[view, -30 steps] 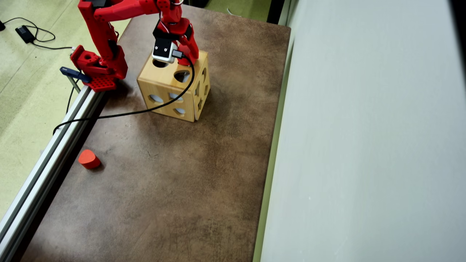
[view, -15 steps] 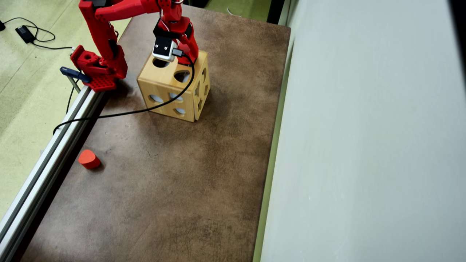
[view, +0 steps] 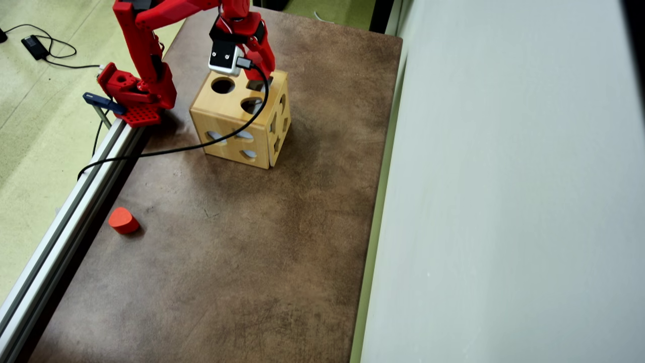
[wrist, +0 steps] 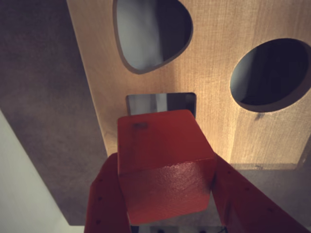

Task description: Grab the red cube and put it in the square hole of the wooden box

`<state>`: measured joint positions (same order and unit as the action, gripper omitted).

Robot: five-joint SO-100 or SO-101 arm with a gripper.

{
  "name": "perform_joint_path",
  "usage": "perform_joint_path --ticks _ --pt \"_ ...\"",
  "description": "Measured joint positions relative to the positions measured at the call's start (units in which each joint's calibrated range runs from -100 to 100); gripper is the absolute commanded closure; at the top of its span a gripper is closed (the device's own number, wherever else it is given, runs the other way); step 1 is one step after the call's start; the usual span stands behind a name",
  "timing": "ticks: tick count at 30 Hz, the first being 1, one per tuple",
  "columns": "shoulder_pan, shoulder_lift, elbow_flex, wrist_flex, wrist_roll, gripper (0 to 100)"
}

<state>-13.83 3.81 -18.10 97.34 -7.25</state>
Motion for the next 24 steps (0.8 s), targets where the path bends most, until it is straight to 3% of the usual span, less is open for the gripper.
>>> perform_joint_path --ticks 24 --pt "0.00 0.17 2.26 0.00 0.00 98"
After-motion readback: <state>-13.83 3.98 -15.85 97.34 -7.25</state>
